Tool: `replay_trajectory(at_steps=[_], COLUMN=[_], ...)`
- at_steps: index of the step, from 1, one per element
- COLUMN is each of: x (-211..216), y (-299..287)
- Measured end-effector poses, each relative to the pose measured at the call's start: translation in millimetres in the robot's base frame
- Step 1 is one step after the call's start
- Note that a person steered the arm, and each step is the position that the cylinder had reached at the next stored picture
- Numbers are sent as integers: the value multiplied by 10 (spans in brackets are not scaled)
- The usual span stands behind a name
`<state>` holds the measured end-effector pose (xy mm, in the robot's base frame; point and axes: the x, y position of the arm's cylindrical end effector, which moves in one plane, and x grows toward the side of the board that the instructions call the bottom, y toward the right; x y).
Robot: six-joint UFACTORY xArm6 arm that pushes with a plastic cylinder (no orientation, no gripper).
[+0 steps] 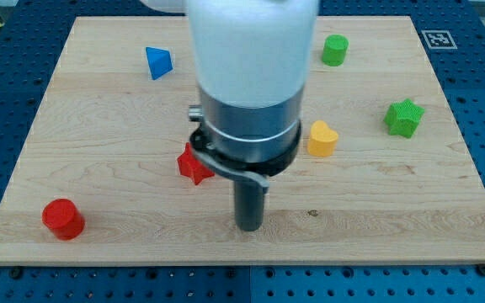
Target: Slide red star to the left a bit
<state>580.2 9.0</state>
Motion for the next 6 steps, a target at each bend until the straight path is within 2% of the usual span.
replay_trajectory(at_steps=[2, 3, 6], x=[-578, -803, -804], y=[192, 111, -476])
